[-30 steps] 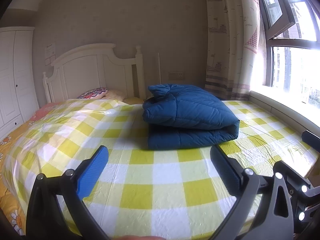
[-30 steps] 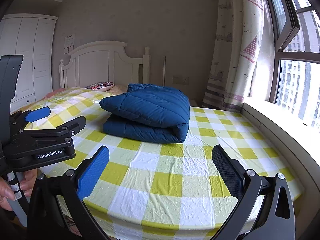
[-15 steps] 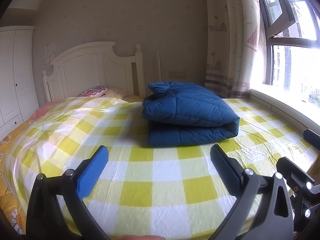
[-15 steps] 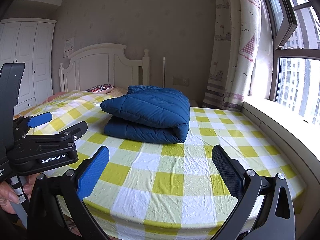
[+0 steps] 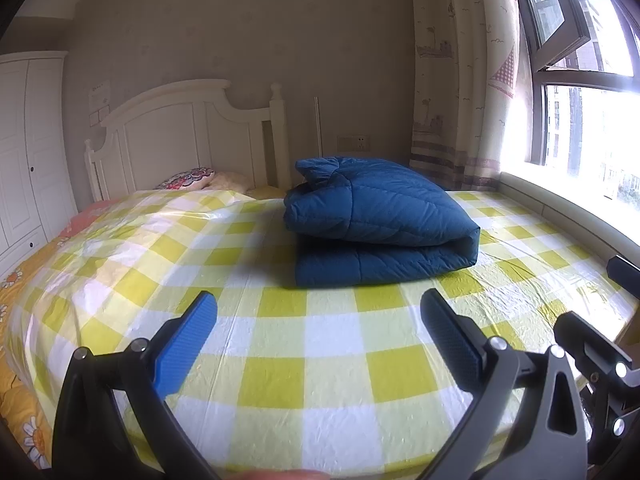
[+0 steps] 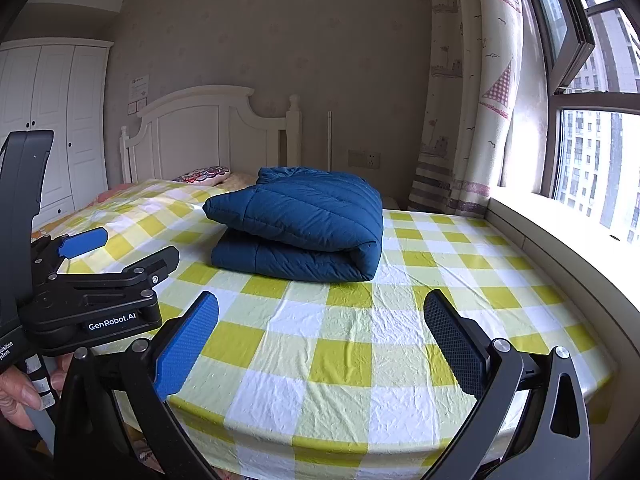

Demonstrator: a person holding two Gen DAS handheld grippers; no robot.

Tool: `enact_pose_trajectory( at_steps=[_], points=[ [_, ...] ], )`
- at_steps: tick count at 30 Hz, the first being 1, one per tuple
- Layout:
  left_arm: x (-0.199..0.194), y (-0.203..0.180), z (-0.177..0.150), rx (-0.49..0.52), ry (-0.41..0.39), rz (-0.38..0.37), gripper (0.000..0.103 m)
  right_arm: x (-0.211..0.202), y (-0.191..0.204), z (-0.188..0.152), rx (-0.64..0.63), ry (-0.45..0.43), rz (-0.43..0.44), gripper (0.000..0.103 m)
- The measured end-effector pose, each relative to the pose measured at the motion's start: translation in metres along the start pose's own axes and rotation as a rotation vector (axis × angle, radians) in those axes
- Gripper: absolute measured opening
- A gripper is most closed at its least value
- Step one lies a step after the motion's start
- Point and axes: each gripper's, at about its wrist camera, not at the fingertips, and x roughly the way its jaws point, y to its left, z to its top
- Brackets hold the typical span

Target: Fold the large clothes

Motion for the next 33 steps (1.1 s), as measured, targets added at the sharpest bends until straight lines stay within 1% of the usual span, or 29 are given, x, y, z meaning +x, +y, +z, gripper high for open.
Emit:
enact_pose_trajectory(
  at_steps=[33],
  points=[
    [-0.0021, 0.0008, -0.0024, 0.008, -0.006, -0.007, 0.101, -0.0008, 0.0036, -0.0026, 0.007, -0.001, -0.015, 0.099]
  ],
)
